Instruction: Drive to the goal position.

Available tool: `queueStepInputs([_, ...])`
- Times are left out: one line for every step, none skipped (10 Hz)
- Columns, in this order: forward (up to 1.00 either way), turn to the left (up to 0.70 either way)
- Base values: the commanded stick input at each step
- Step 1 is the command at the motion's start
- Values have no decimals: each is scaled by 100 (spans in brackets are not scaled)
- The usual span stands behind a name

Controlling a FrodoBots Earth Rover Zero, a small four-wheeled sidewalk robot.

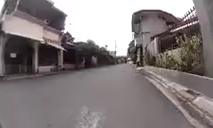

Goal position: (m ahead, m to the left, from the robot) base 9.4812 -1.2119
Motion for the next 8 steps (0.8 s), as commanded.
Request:
queueStepInputs([70,1])
queueStepInputs([70,1])
queueStepInputs([70,1])
queueStepInputs([70,1])
queueStepInputs([70,1])
queueStepInputs([70,1])
queueStepInputs([70,1])
queueStepInputs([70,1])
